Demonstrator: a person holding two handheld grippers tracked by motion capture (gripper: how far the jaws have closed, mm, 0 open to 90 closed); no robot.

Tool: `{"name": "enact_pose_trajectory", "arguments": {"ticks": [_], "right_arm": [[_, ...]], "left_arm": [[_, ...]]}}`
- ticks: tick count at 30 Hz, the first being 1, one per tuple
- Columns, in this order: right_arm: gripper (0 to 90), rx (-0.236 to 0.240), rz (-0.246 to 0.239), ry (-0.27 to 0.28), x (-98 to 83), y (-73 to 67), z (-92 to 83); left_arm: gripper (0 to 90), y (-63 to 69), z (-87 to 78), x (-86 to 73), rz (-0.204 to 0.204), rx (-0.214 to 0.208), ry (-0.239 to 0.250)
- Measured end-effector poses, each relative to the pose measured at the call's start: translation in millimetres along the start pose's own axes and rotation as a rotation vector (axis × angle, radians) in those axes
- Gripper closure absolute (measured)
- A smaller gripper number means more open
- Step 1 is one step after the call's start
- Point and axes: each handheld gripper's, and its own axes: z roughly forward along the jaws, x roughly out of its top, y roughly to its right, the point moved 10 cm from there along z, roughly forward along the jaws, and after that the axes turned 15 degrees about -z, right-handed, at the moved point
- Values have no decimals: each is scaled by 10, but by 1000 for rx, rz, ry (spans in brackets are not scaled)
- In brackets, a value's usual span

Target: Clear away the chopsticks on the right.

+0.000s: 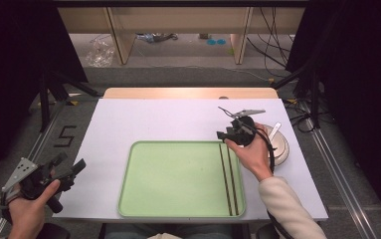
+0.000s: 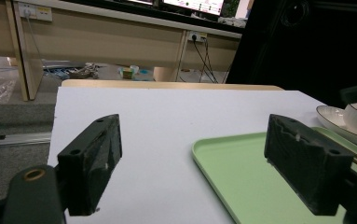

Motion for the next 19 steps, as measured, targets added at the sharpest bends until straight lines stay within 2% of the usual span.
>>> {"name": "enact_pose_trajectory", "arguments": {"ticks": [3, 4, 7, 8, 11, 12, 13, 19], "right_arm": [[381, -41, -40, 151, 94, -37, -228], [356, -50, -48, 202, 113, -61, -308], [339, -109, -76, 347, 178, -101, -554], [339, -107, -81, 365, 176, -137, -625], [339, -134, -89, 391, 140, -182, -757], [339, -122, -84, 394, 122, -213, -783], [339, -131, -87, 404, 104, -226, -810], [335, -146, -76, 399, 45, -215, -871]], "left_arm": [[187, 3, -4, 6, 4, 0, 3], [187, 2, -3, 10, 16, -6, 2], [185, 2, -3, 7, 7, 0, 4], [185, 2, -2, 11, 20, -6, 2], [183, 8, -5, 16, 20, -7, 7], [182, 8, -5, 15, 22, -7, 5], [182, 7, -6, 13, 23, -7, 4], [182, 16, 1, 13, 19, -6, 4]]}}
